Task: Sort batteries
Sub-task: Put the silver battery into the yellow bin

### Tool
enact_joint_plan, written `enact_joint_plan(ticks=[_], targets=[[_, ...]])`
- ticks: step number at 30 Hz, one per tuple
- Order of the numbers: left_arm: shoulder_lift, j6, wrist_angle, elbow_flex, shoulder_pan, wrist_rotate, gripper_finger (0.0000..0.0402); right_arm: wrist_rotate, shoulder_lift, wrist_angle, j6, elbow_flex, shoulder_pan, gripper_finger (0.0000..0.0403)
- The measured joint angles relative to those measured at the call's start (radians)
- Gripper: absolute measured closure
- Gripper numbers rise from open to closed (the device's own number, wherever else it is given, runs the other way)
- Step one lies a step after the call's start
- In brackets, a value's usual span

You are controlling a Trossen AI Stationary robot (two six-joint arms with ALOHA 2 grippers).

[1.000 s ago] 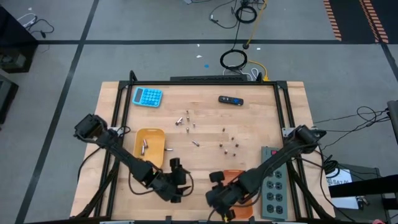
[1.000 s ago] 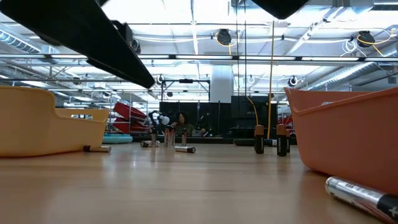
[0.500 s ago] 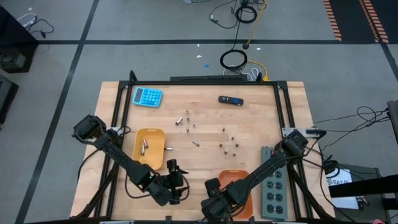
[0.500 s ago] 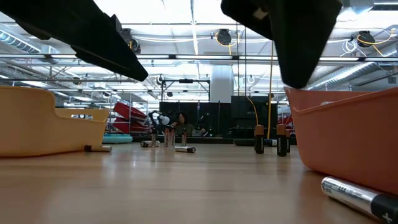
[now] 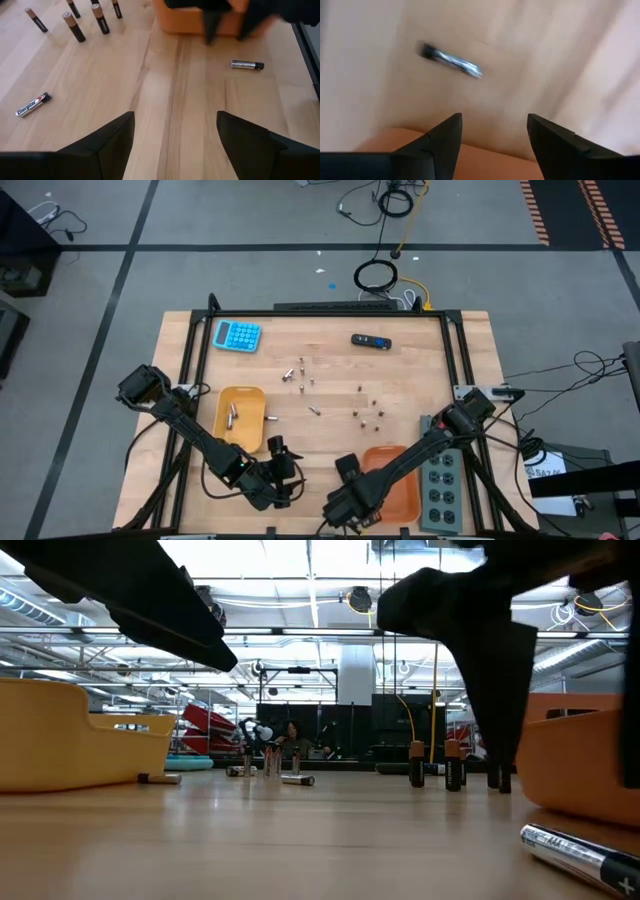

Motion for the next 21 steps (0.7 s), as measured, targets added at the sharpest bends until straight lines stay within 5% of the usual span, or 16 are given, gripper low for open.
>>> enact_joint_plan(ticks=[21], targets=[[-0.001,0.025,-0.059,0.000,0.000,0.025,0.0114,-0.006,0.002,0.176,-0.196,0.015,0.018,0.0188]])
